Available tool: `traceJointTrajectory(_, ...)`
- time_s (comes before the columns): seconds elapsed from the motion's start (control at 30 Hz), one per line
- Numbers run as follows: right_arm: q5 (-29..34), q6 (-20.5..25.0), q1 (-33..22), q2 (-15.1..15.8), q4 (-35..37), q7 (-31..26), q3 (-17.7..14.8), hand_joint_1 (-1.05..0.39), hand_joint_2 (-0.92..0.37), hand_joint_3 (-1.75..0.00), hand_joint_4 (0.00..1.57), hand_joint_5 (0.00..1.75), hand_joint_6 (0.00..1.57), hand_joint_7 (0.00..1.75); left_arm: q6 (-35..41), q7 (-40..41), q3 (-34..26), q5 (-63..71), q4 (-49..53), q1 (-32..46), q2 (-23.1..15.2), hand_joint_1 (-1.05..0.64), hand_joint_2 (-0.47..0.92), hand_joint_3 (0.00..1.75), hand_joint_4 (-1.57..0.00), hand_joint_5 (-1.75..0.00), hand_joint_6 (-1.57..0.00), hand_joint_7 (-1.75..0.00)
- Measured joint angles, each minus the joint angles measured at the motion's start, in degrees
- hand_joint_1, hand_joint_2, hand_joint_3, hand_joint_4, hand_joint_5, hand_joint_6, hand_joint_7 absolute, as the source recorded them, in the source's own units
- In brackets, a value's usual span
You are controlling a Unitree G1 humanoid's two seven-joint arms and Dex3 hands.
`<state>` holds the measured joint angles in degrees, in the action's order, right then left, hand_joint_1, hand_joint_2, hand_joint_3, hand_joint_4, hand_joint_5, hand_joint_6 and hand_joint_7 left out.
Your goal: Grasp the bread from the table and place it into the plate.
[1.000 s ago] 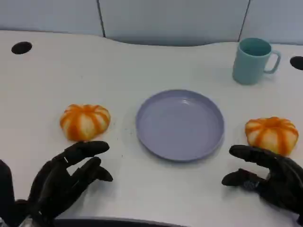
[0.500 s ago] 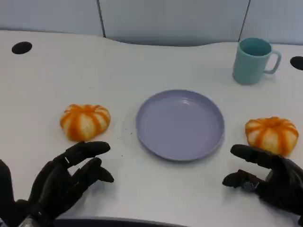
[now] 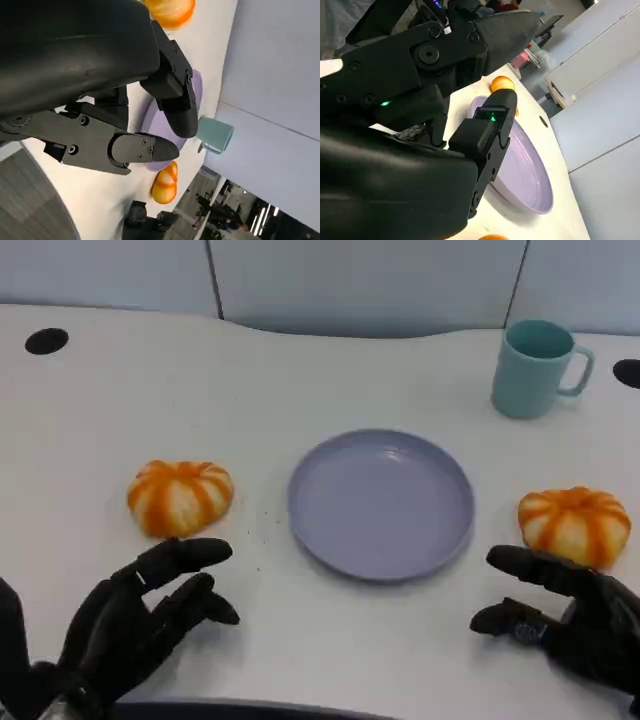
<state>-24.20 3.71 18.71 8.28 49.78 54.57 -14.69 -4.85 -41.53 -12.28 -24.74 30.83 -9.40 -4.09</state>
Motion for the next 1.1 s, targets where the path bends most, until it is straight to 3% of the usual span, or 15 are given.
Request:
traceJointTrajectory(0.13, 0.0, 0.0, -0.2, -0.1, -0.6, -0.5, 0.0, -0.35, -0.92, -0.03, 0.72, 0.90, 0.97, 0.10, -6.2, 1.1, 1.0, 3.3, -4.3, 1.0, -0.2, -0.33, 0.92, 0.17, -0.21, -1.48, -0.40, -0.71)
traceJointTrajectory(0.3, 0.0, 0.6, -0.3, -0.1, -1.1, -1.2, 0.1, -0.33, -0.92, -0.04, 0.72, 0.90, 0.98, 0.10, -15.8, 4.9, 4.2, 12.9, -9.9, 2.2, -2.7, -0.31, 0.92, 0.08, -0.23, -1.19, -0.48, -0.42)
traceJointTrajectory(0.43, 0.1, 0.7, -0.5, -0.1, -1.6, -1.7, 0.2, -0.36, -0.91, -0.03, 0.72, 0.90, 0.98, 0.09, -18.6, 8.2, 5.6, 18.1, -12.4, 2.3, -4.8, -0.36, 0.92, 0.02, -0.26, -1.02, -0.54, -0.18)
traceJointTrajectory(0.53, 0.1, 1.2, -0.6, -0.2, -2.0, -2.1, 0.3, -0.36, -0.92, -0.03, 0.71, 0.91, 0.97, 0.09, -20.4, 12.9, 7.0, 25.4, -14.7, 2.2, -7.4, -0.38, 0.91, 0.00, -0.25, -0.94, -0.55, -0.10)
traceJointTrajectory(0.6, 0.1, 1.2, -0.7, -0.2, -2.2, -2.1, 0.4, -0.36, -0.92, -0.03, 0.71, 0.92, 0.97, 0.09, -21.6, 16.3, 7.7, 29.9, -15.3, 1.8, -8.7, -0.44, 0.92, 0.01, -0.22, -0.79, -0.51, -0.04)
traceJointTrajectory(0.77, 0.1, 1.0, -0.9, -0.3, -2.4, -2.1, 0.6, -0.36, -0.92, -0.02, 0.70, 0.93, 0.98, 0.08, -24.7, 27.1, 10.5, 47.0, -17.0, -0.9, -14.7, -0.53, 0.92, 0.00, -0.32, -0.42, -0.46, 0.00)
traceJointTrajectory(0.9, 0.1, 0.4, -0.9, -0.6, -2.5, -2.1, 0.7, -0.34, -0.92, -0.04, 0.70, 0.93, 0.98, 0.08, -24.7, 33.2, 12.6, 55.0, -17.4, -3.3, -18.0, -0.58, 0.92, 0.00, -0.32, -0.35, -0.44, 0.00)
traceJointTrajectory(1.1, 0.1, 0.4, -1.0, -0.6, -2.8, -2.7, 0.9, -0.34, -0.92, -0.04, 0.70, 0.91, 0.99, 0.08, -19.9, 37.0, 15.8, 63.1, -18.4, -6.0, -20.1, -0.64, 0.90, 0.00, -0.27, -0.23, -0.36, 0.00)
